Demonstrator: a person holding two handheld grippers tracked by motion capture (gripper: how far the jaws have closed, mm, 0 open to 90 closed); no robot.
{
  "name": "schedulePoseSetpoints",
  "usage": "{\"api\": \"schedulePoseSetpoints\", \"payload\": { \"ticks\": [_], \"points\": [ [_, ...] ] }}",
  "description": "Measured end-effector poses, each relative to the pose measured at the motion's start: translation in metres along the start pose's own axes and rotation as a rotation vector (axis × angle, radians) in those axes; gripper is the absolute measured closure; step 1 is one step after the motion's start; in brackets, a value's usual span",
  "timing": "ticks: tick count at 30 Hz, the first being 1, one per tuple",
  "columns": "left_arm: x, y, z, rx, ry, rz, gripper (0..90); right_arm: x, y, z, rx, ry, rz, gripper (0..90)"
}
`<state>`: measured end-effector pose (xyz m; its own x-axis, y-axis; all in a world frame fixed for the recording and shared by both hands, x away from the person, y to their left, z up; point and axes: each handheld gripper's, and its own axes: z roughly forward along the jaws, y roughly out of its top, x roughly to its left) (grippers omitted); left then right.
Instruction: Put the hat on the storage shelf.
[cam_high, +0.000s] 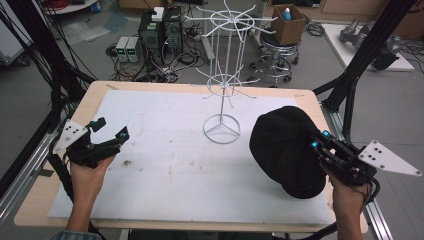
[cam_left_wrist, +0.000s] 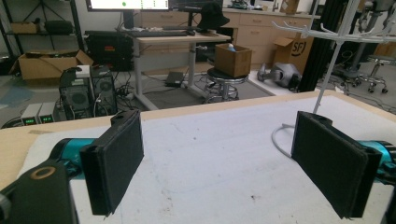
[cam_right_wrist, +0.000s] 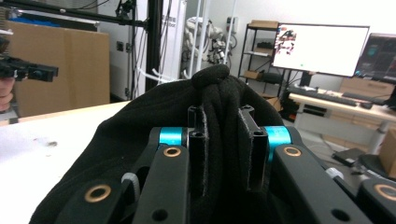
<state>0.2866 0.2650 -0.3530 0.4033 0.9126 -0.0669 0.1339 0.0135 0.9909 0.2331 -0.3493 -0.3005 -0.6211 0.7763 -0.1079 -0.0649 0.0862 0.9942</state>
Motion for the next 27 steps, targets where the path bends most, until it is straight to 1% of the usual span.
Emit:
{"api": "schedulePoseSetpoints", "payload": {
  "ticks": [1,3,6,7,8,9,11,17,19,20,21,22,27],
  "points": [
    [0.001,0.0,-0.001,-0.001,0.001,0.0,17.1,-0.001,0.007,0.0,-0.007,-0.005,-0.017,77.3],
    [0.002,0.0,-0.001,0.0,0.001,0.0,17.1,-0.001,0.014,0.0,-0.01,-0.01,-0.032,77.3],
    [0.002,-0.001,-0.001,0.001,0.002,-0.002,17.1,-0.003,0.025,0.001,-0.019,-0.017,-0.041,77.3],
    [0.002,-0.001,-0.001,0.001,0.002,-0.002,17.1,-0.003,0.025,0.001,-0.019,-0.017,-0.041,77.3],
    [0.002,-0.001,0.0,0.0,0.001,-0.004,17.1,-0.003,0.029,0.001,-0.019,-0.018,-0.041,77.3],
    [0.002,-0.001,0.0,0.0,0.0,-0.004,17.1,-0.005,0.036,0.003,-0.02,-0.02,-0.048,77.3],
    [0.002,-0.001,0.0,0.0,-0.001,-0.003,17.1,-0.006,0.042,0.005,-0.021,-0.023,-0.061,77.3],
    [0.003,-0.001,-0.001,-0.006,0.003,-0.013,17.0,-0.011,0.061,0.009,-0.045,-0.031,-0.069,77.3],
    [0.004,-0.001,-0.001,-0.005,0.003,-0.013,17.1,-0.012,0.064,0.009,-0.045,-0.032,-0.063,77.3],
    [0.004,-0.001,-0.001,-0.005,0.004,-0.016,17.0,-0.014,0.07,0.011,-0.054,-0.032,-0.055,77.3],
    [0.004,-0.001,-0.001,-0.005,0.004,-0.016,17.1,-0.014,0.07,0.011,-0.054,-0.032,-0.055,77.3],
    [0.004,-0.001,-0.001,-0.004,0.003,-0.017,17.1,-0.017,0.077,0.012,-0.055,-0.032,-0.05,77.3],
    [0.004,-0.001,-0.001,-0.002,0.0,-0.017,17.1,-0.021,0.093,0.017,-0.058,-0.043,-0.064,77.3]
  ]
}}
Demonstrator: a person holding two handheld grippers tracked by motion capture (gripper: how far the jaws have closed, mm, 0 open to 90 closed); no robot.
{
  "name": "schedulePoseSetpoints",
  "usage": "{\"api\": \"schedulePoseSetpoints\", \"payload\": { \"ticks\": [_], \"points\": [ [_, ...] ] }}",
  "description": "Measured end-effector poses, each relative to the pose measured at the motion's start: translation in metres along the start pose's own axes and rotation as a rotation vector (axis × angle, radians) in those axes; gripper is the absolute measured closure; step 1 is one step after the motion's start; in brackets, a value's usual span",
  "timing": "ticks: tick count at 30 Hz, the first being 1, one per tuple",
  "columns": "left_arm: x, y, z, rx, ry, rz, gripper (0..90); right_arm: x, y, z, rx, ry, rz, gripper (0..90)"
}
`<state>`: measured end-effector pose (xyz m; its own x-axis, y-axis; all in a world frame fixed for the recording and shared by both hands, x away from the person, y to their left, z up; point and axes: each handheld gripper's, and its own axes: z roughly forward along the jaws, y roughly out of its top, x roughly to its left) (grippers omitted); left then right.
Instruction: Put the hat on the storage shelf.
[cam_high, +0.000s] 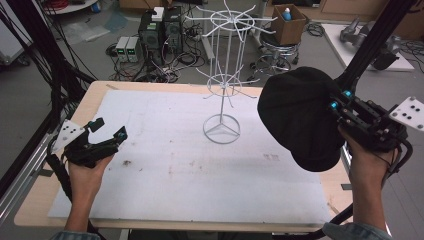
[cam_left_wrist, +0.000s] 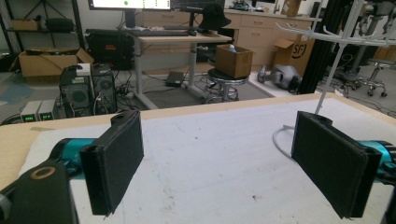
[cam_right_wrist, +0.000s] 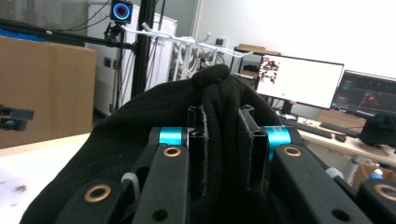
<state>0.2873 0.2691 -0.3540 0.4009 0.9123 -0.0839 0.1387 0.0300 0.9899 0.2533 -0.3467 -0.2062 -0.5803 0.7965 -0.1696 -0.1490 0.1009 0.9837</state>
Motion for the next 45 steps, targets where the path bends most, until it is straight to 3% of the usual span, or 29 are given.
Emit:
{"api": "schedulePoseSetpoints", "payload": {
  "ticks": [5,28,39,45],
  "points": [
    [0.0,0.0,0.0,0.0,0.0,0.001,17.1,-0.003,0.015,0.005,-0.005,-0.017,-0.025,77.3],
    [0.002,0.0,0.0,0.0,0.004,-0.003,17.1,-0.023,0.069,0.011,-0.065,-0.08,-0.037,77.2],
    [0.004,-0.001,0.0,0.002,0.004,-0.006,17.1,-0.03,0.101,0.025,-0.102,-0.099,-0.063,77.1],
    [0.003,-0.001,0.0,0.001,0.005,-0.006,17.0,-0.03,0.113,0.034,-0.12,-0.1,-0.054,77.1]
  ]
}}
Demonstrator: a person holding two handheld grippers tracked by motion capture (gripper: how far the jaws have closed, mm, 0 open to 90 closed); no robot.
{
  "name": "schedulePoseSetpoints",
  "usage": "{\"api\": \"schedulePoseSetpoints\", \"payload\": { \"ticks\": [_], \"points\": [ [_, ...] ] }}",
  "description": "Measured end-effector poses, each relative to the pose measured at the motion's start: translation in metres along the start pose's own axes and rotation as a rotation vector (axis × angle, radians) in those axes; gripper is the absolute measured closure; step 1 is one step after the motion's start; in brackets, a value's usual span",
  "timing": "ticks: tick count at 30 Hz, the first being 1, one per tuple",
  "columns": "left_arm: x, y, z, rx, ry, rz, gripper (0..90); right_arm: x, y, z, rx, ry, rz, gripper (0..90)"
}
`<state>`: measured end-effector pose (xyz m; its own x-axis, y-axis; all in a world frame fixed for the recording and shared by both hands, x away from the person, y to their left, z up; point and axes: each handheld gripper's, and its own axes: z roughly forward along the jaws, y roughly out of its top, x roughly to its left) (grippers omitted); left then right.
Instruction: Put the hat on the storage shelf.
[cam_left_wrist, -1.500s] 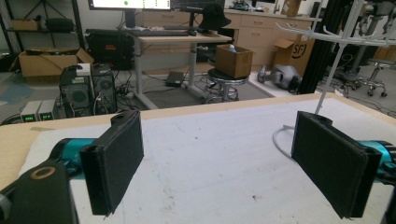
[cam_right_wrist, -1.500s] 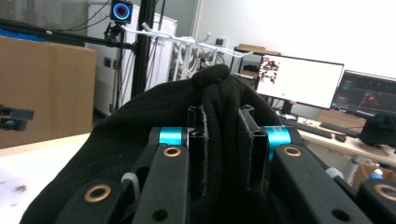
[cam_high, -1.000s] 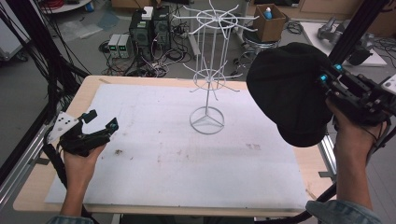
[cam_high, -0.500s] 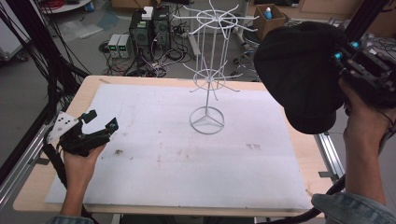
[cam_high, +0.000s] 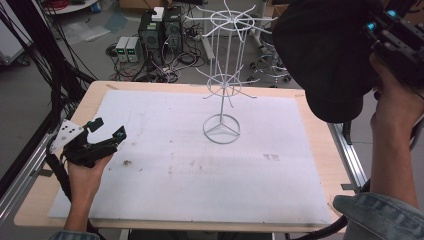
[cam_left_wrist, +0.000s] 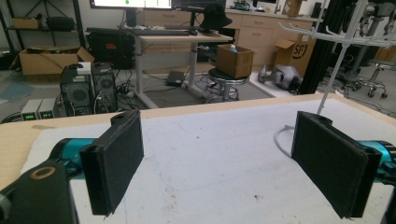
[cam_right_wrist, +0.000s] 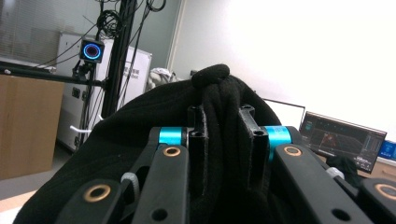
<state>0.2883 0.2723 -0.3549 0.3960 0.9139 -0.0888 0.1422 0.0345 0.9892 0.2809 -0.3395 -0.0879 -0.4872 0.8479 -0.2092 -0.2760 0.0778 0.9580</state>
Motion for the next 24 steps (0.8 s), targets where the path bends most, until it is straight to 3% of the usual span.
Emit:
{"api": "schedulePoseSetpoints", "payload": {
  "ticks": [9,24],
  "points": [
    [0.001,0.0,0.0,0.001,-0.001,-0.002,17.1,0.005,0.0,0.024,-0.028,0.013,0.035,77.0],
    [0.005,0.0,-0.004,-0.005,0.005,-0.015,17.1,0.009,-0.024,0.061,0.019,0.02,0.088,76.3]
  ]
}}
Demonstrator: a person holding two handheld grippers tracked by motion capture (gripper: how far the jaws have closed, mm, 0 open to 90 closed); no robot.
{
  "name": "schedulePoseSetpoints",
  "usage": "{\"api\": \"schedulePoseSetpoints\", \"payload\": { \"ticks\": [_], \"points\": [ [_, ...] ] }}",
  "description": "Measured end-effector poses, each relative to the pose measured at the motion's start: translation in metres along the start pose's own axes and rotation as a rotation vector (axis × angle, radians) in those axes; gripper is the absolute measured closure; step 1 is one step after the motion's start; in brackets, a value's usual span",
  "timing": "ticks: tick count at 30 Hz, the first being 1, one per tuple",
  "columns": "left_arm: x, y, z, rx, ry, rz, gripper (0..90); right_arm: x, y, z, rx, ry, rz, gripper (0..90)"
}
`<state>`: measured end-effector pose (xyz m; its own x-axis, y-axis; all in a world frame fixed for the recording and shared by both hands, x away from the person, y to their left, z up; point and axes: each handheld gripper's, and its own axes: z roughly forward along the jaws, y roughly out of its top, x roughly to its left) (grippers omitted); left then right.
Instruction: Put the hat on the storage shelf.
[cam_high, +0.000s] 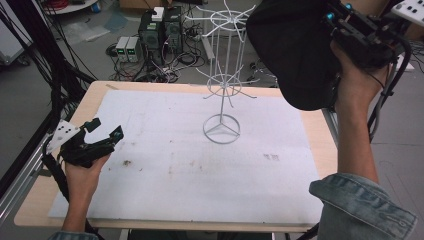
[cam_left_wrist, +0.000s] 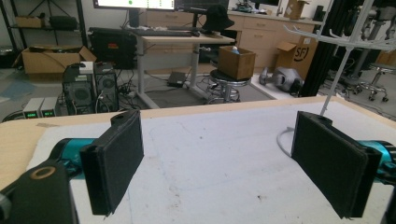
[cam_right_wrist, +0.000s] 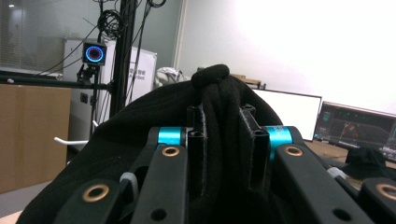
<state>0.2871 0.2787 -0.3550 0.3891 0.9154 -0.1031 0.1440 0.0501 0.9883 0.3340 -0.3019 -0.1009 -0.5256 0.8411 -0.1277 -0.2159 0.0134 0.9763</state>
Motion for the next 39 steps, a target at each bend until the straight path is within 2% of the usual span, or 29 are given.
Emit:
{"api": "schedulePoseSetpoints", "payload": {
  "ticks": [8,16,24,30,39],
  "points": [
    [0.0,0.001,-0.001,-0.004,0.0,0.001,17.1,0.002,-0.017,0.008,0.027,0.013,0.022,75.2],
    [-0.002,0.001,0.0,-0.003,-0.004,0.004,17.1,0.005,-0.03,0.008,0.048,0.022,0.011,74.7],
    [-0.003,0.001,0.0,-0.001,-0.004,0.007,17.1,0.007,-0.058,0.006,0.097,0.023,0.031,74.1],
    [-0.003,0.001,0.001,0.001,-0.004,0.009,17.1,0.01,-0.072,0.007,0.106,0.024,0.035,73.9],
    [-0.002,0.001,0.0,-0.003,-0.005,0.005,17.1,0.013,-0.093,0.008,0.127,0.021,0.066,72.6]
  ]
}}
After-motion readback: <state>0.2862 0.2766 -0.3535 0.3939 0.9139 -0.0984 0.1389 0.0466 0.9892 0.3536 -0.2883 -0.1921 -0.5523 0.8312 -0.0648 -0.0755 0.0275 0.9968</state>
